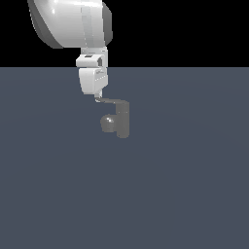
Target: Turn on the faucet by rotating a designated handle.
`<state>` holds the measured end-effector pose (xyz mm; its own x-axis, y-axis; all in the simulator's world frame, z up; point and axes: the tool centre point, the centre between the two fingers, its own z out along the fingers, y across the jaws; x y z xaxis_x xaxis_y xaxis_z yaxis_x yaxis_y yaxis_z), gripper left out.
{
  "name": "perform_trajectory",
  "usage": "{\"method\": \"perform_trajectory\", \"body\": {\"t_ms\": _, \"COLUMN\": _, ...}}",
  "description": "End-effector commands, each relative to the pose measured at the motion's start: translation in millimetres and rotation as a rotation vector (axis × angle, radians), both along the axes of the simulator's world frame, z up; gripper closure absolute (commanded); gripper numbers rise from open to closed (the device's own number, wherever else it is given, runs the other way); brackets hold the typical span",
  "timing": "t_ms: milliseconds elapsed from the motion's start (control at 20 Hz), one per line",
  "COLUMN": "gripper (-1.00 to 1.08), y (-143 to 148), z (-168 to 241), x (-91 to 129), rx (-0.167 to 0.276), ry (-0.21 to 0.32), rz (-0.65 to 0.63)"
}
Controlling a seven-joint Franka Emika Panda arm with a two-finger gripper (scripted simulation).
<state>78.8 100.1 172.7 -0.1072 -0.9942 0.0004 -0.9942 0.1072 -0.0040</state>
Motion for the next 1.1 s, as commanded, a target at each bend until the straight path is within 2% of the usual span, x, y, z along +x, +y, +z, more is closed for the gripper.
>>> {"method": "perform_trajectory", "body": {"t_ms": 0, "gripper": 1.08, "y": 5.2, "z": 0.2, "x": -9.4, "rx": 0.001, "ry": 0.004, "rz": 0.004}}
{"method": "perform_trajectory", "body": {"t_ms": 150, "gripper": 1.08, "y": 1.2, "z": 0.0, "x": -7.6, "rx": -0.001, "ry": 0.001, "rz": -0.001}}
{"method": "perform_trajectory", "body": {"t_ms": 1050, "gripper": 1.08, "y": -20.3, "z": 0.1, "x": -57.5, "rx": 0.0, "ry": 0.003, "rz": 0.002}}
